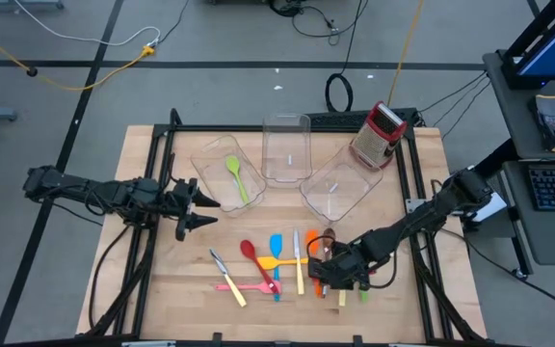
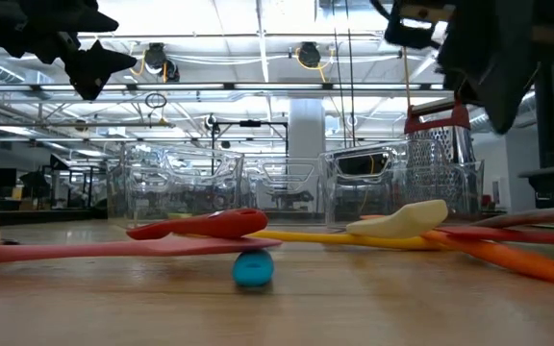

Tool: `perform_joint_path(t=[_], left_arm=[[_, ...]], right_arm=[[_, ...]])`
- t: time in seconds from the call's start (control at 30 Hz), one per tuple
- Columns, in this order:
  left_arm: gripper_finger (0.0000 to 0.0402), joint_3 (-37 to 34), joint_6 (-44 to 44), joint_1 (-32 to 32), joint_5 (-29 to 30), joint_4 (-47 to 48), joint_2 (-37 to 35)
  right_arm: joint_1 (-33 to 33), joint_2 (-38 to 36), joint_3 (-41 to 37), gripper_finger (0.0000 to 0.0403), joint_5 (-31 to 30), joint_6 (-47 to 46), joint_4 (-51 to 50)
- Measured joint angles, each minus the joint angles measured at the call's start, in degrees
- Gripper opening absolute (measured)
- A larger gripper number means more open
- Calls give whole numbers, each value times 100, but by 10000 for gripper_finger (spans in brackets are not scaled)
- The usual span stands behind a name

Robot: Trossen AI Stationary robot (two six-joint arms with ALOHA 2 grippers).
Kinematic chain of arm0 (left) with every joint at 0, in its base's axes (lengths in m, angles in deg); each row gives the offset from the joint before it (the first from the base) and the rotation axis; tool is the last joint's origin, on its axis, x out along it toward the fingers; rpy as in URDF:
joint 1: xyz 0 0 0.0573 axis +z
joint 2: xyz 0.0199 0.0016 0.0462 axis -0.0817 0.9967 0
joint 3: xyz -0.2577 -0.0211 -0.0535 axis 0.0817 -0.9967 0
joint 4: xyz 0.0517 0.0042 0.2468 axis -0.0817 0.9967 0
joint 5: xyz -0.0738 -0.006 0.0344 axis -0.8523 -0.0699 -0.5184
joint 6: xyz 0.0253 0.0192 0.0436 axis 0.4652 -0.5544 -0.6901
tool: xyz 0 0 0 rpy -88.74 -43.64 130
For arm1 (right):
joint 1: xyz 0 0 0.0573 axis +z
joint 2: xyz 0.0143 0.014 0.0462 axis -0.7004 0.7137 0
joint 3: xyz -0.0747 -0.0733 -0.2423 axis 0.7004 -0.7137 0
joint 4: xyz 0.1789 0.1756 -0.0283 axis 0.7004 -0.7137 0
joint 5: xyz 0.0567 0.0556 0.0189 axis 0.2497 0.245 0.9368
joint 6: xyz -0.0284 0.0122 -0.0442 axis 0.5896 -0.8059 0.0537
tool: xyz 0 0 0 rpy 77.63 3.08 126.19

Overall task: Pick & Place Kitchen Items
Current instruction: Put the brown serving spoon into the left transparent bin

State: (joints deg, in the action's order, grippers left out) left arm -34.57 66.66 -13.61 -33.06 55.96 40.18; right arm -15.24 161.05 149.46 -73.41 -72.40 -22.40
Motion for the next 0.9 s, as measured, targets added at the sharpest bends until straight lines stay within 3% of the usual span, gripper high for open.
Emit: perform_joint_path(t=[0.17,0.33,0.9], left_arm=[[241,0,1,0,55,94,1],[241,0,33,1,192,130,-1],[241,0,12,0,199,151,1]], right_arm=[[-49,318,0,160,7,47,384],[-68,583,2,160,456,129,420],[-144,609,4,160,392,192,-8]])
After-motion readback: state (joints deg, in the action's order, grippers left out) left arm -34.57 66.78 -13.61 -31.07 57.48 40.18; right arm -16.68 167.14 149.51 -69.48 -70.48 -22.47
